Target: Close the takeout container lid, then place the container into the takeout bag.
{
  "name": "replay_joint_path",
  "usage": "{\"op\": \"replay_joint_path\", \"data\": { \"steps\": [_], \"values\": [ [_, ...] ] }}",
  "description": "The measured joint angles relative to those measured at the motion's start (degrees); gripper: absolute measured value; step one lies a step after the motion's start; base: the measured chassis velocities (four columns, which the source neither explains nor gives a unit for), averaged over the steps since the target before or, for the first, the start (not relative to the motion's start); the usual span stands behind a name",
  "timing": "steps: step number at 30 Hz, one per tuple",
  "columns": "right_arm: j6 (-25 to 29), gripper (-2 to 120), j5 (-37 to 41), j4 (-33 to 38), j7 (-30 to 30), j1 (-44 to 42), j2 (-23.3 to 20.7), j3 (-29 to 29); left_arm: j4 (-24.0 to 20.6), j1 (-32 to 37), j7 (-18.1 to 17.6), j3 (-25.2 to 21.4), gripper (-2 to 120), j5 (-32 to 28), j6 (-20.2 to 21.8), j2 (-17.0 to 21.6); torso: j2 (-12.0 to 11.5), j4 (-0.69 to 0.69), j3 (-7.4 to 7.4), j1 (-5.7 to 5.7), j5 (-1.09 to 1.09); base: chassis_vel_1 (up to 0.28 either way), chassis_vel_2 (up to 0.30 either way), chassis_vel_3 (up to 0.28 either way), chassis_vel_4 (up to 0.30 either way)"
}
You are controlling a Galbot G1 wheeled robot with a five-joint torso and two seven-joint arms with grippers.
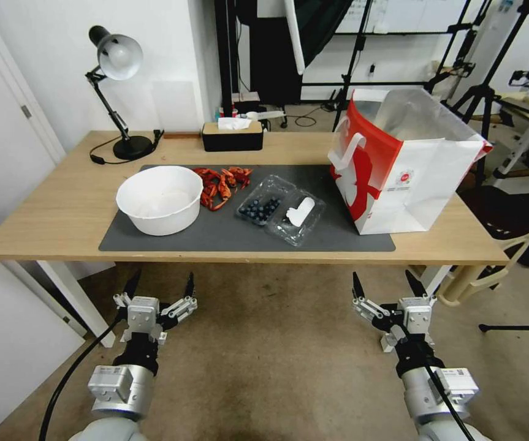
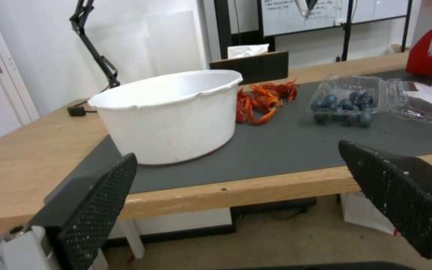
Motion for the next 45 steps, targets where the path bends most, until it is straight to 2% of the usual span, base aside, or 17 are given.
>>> {"op": "replay_joint_path", "data": {
  "steps": [36,37,38,40,41,42,45],
  "values": [
    [-0.3,100,-0.7,0.5,-1.0,-0.4,0.6,-0.2,-0.6,-0.1,-1.0,0.9,100,-1.0,0.7,0.1,0.0,0.01,0.0,0.0,0.0,0.0,0.0,0.0,0.0],
    [-0.4,100,-0.8,0.7,-1.3,-0.5,0.9,-0.4,-0.9,-0.2,-1.1,1.3,100,-1.3,0.8,0.1,0.0,-0.03,0.0,0.0,0.01,0.0,0.0,0.0,0.0],
    [-0.5,100,-0.8,0.6,-1.2,-0.5,0.8,-0.3,-1.4,-0.2,-2.1,2.1,100,-2.3,1.5,0.1,0.0,0.03,0.0,0.0,-0.02,0.0,0.0,0.0,0.0],
    [-0.5,100,-0.8,0.6,-1.2,-0.5,0.8,-0.3,-2.2,-0.4,-3.0,3.3,100,-3.4,2.2,0.2,0.0,0.02,0.0,0.01,-0.02,0.0,0.0,0.0,0.0],
    [-0.7,100,-1.3,1.1,-2.1,-0.8,1.3,-0.4,-5.1,-1.0,-6.2,6.9,100,-7.2,4.5,0.5,0.0,0.04,-0.01,0.0,0.02,0.0,0.0,0.0,0.0],
    [-1.6,100,-3.0,3.0,-5.0,-2.0,3.1,-1.1,-7.0,-1.5,-8.4,9.5,100,-9.8,6.0,0.6,0.0,-0.02,0.0,0.01,0.03,0.0,0.0,0.0,0.0],
    [-2.7,100,-5.1,5.4,-8.5,-3.3,5.5,-1.9,-7.7,-1.6,-9.4,10.5,100,-11.0,6.9,0.7,0.0,-0.03,0.0,0.01,-0.05,0.0,0.0,0.0,0.0]
  ]
}}
